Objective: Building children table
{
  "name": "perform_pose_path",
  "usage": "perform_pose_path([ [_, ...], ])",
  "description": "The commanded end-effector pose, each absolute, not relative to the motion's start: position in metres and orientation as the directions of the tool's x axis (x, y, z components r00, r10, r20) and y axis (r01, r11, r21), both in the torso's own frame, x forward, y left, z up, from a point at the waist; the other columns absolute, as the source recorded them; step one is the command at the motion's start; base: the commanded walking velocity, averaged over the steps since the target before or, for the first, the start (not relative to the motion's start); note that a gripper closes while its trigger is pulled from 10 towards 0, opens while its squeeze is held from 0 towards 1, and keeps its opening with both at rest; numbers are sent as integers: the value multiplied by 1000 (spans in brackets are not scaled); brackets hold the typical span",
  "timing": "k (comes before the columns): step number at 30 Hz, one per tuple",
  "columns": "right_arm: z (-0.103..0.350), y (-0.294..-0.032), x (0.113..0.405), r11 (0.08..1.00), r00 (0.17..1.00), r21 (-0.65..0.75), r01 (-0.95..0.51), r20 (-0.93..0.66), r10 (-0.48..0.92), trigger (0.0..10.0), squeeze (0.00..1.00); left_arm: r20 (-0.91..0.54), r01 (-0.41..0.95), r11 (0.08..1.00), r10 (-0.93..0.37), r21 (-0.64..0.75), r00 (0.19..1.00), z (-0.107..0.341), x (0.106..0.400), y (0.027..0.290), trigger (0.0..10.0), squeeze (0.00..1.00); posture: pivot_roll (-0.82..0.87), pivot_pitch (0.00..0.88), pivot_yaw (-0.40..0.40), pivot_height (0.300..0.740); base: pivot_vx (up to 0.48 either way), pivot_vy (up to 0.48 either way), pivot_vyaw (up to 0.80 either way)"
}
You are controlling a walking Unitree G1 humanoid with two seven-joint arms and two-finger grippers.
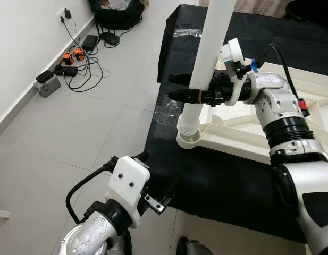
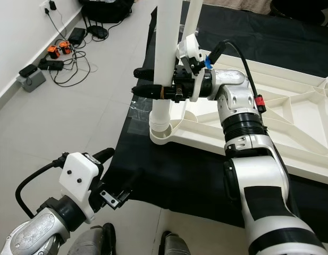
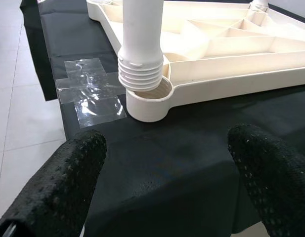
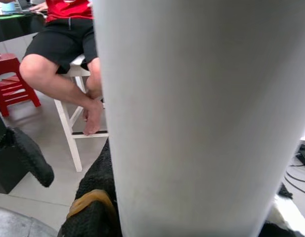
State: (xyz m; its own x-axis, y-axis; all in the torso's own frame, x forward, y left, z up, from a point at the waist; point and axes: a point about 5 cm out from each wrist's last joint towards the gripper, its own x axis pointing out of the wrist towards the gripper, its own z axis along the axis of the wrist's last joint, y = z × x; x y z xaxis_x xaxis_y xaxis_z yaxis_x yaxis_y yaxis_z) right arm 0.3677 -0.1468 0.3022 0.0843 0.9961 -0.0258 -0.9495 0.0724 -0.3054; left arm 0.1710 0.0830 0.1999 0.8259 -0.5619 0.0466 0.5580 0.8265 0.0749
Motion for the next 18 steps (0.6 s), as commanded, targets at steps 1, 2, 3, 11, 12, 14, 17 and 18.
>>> perform_pose_path([
  [1, 297, -155, 364, 36, 60, -301, -953, -74, 995, 10000, 0, 34, 564, 822, -568, 74, 823, 199, 169, 84, 10000, 0, 132, 297, -45, 740, 0, 0, 0],
  [2, 297, -155, 364, 36, 60, -301, -953, -74, 995, 10000, 0, 34, 564, 822, -568, 74, 823, 199, 169, 84, 10000, 0, 132, 297, -45, 740, 0, 0, 0],
  [3, 297, -155, 364, 36, 60, -301, -953, -74, 995, 10000, 0, 34, 564, 822, -568, 74, 823, 199, 169, 84, 10000, 0, 132, 297, -45, 740, 0, 0, 0],
  [11, 310, -169, 362, 47, 66, -325, -945, -47, 997, 10000, 0, 28, 565, 821, -568, 80, 822, 198, 170, 85, 10000, 0, 131, 284, -35, 740, 0, 0, 0],
  [12, 310, -169, 362, 47, 66, -325, -945, -47, 997, 10000, 0, 28, 565, 821, -568, 80, 822, 198, 170, 85, 10000, 0, 131, 284, -35, 740, 0, 0, 0],
  [14, 311, -171, 361, 51, 70, -330, -942, -46, 996, 10000, 0, 27, 566, 821, -569, 79, 822, 198, 170, 85, 10000, 0, 132, 282, -33, 740, 0, 0, 0],
  [17, 309, -174, 360, 54, 69, -326, -944, -36, 997, 10000, 0, 25, 566, 820, -570, 81, 821, 197, 170, 86, 10000, 0, 137, 274, -30, 740, 0, 0, 0],
  [18, 309, -174, 359, 54, 68, -323, -945, -32, 997, 10000, 0, 25, 566, 820, -570, 82, 821, 197, 171, 86, 10000, 0, 137, 274, -30, 740, 0, 0, 0],
])
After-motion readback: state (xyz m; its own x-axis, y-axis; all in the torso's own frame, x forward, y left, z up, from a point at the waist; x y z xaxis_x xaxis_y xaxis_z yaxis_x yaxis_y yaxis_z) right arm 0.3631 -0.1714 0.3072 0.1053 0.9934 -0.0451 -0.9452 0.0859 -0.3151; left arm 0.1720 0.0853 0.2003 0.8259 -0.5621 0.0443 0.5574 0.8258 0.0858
